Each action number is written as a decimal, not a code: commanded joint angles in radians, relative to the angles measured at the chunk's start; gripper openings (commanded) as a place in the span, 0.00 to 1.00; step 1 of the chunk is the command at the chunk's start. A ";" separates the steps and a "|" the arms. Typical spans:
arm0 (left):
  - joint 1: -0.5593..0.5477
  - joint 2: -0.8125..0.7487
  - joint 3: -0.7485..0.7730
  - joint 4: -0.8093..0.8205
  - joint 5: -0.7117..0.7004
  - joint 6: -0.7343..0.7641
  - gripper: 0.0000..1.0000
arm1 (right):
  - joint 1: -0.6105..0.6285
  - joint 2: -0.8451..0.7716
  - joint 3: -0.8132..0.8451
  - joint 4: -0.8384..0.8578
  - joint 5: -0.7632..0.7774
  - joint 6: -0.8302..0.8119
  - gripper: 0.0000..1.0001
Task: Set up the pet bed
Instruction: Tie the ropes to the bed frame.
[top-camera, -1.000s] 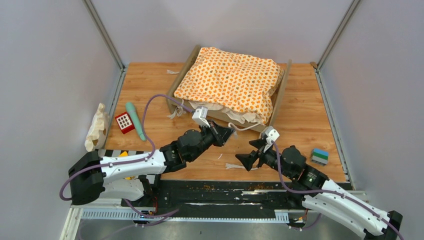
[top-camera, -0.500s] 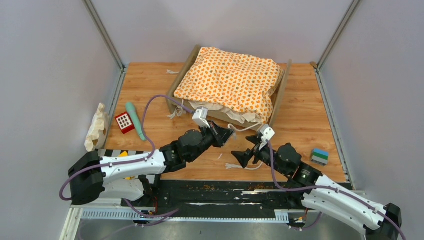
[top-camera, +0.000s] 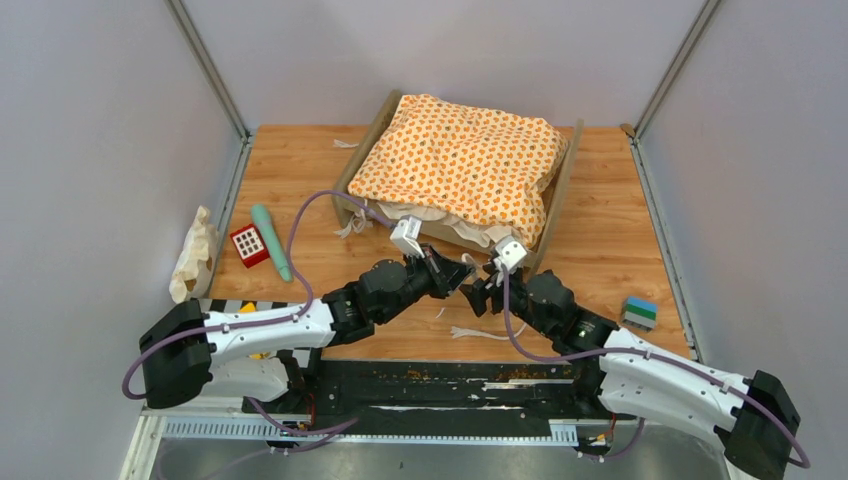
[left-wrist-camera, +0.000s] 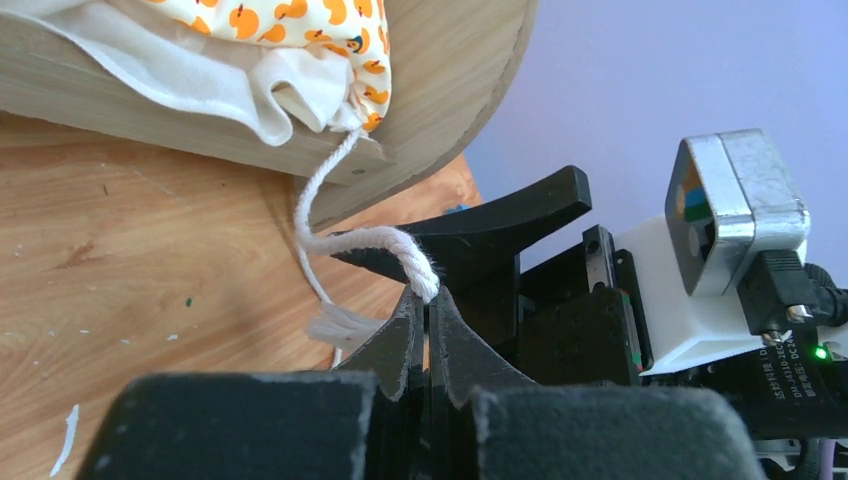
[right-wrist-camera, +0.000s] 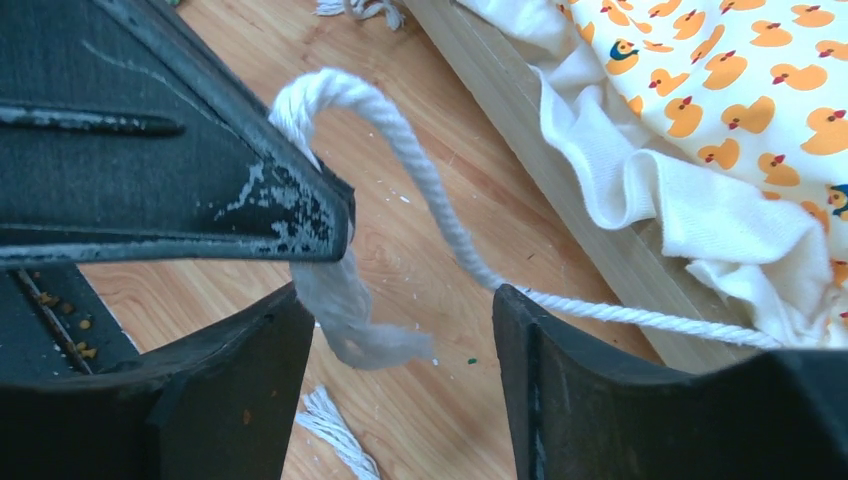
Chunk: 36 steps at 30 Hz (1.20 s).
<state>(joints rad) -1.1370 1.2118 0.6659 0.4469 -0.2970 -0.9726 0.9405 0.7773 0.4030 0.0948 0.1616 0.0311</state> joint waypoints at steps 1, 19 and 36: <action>0.003 0.012 0.011 0.049 0.022 -0.028 0.00 | 0.006 0.015 0.061 0.008 0.046 0.022 0.56; 0.002 0.198 0.004 0.191 0.096 -0.065 0.00 | 0.004 0.045 0.234 -0.652 0.224 0.421 0.00; 0.001 0.511 -0.043 0.446 0.242 -0.147 0.04 | -0.003 0.159 0.264 -1.034 0.351 0.933 0.00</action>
<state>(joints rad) -1.1404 1.6680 0.6613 0.8078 -0.0704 -1.0897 0.9482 0.9272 0.6491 -0.7845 0.4515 0.8101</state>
